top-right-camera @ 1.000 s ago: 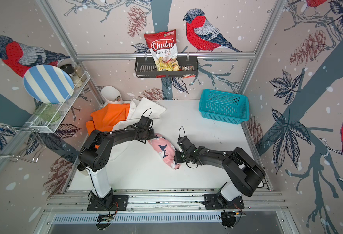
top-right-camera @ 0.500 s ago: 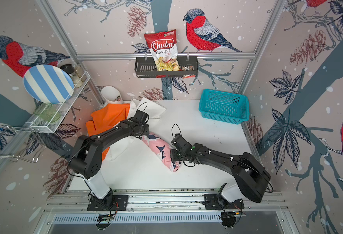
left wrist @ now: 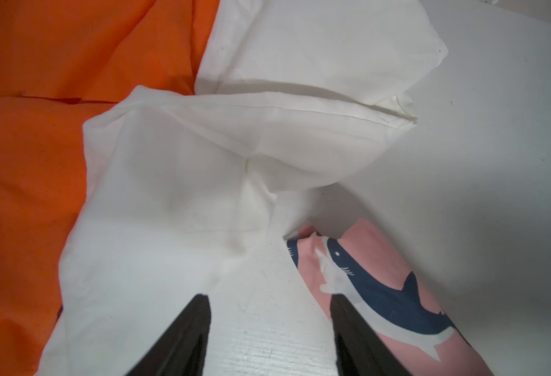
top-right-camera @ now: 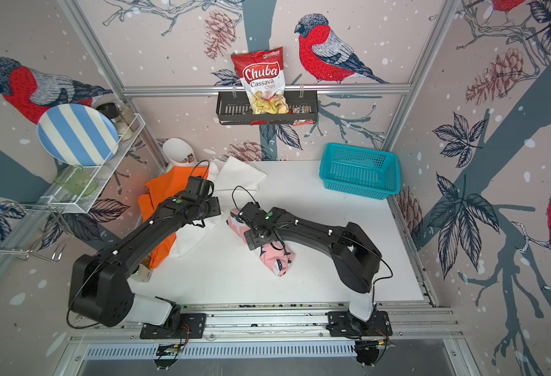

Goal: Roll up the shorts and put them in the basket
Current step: Roll the shorts at the center of the board, then pick up the shorts from the center of the board.

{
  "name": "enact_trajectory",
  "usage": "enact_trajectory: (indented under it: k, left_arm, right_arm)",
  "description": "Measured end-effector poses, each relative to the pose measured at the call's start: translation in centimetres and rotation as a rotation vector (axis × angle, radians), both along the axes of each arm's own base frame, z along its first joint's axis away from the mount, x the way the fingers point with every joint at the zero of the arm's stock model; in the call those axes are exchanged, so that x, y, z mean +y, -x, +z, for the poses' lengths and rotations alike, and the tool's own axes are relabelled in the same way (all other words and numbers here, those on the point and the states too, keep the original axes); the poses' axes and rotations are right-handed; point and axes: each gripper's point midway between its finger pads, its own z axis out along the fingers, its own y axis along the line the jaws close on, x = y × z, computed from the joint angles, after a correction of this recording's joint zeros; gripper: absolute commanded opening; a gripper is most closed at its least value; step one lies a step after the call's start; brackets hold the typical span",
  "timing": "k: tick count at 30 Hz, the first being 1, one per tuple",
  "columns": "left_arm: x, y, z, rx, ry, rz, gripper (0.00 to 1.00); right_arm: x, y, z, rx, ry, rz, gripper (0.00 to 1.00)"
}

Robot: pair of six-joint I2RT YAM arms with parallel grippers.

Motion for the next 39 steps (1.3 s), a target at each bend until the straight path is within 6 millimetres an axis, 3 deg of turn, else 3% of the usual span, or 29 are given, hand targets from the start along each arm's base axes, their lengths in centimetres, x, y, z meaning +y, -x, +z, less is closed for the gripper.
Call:
enact_trajectory:
  k: [5, 14, 17, 22, 27, 32, 39]
  left_arm:
    - [2.0, 1.8, 0.4, -0.006, 0.013, 0.017, 0.63]
    - [4.1, 3.5, -0.3, 0.012, 0.012, 0.027, 0.63]
    - [4.1, 3.7, -0.6, 0.019, 0.018, 0.015, 0.63]
    - [4.2, 4.0, -1.3, 0.033, 0.009, 0.003, 0.63]
    - [4.3, 4.2, -2.3, 0.049, 0.012, 0.001, 0.63]
    - [4.2, 4.3, -2.9, 0.058, 0.022, -0.003, 0.63]
    - [4.4, 4.1, -2.9, 0.053, 0.024, 0.004, 0.63]
  right_arm:
    - [2.1, -1.6, -2.3, 0.014, 0.087, 0.045, 1.00]
    - [4.3, -1.7, -5.6, 0.071, 0.192, 0.138, 1.00]
    - [3.9, -2.3, -5.0, 0.041, 0.242, 0.129, 1.00]
    - [3.7, -3.4, -1.3, -0.073, 0.300, 0.092, 1.00]
    - [4.4, -1.9, 0.0, -0.095, 0.318, 0.126, 1.00]
    - [4.4, -0.4, -1.6, -0.013, 0.301, 0.150, 1.00]
    - [1.9, -1.6, -5.7, 0.068, 0.343, 0.102, 1.00]
